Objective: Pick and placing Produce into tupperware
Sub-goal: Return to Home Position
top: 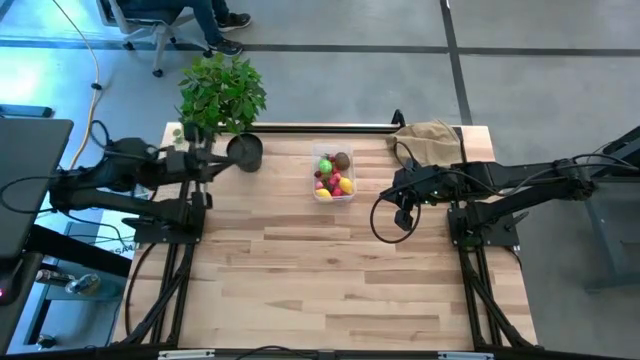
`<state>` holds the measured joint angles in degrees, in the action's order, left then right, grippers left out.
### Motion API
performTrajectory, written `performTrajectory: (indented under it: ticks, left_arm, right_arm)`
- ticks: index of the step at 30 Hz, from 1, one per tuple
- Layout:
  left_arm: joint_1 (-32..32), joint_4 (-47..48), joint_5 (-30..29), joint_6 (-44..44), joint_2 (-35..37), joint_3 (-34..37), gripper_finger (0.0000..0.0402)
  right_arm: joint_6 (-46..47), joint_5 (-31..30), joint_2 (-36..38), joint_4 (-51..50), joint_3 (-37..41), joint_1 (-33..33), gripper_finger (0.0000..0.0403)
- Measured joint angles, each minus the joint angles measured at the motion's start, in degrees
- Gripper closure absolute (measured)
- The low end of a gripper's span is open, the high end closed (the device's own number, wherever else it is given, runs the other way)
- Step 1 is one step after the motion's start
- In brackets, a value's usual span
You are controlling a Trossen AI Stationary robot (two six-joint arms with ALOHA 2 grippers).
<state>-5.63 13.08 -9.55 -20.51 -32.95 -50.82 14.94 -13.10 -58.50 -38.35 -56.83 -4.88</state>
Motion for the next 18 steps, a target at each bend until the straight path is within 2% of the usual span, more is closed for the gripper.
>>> performTrajectory:
  ticks: [5,18]
  left_arm:
    - [0.0,-2.2,-3.8,2.3,9.0,5.9,0.0401]
    - [0.0,-6.1,-4.0,3.6,28.5,17.6,0.0401]
  right_arm:
    - [0.0,0.0,0.0,0.0,0.0,0.0,0.0379]
    - [0.0,0.0,0.0,0.0,0.0,0.0,0.0379]
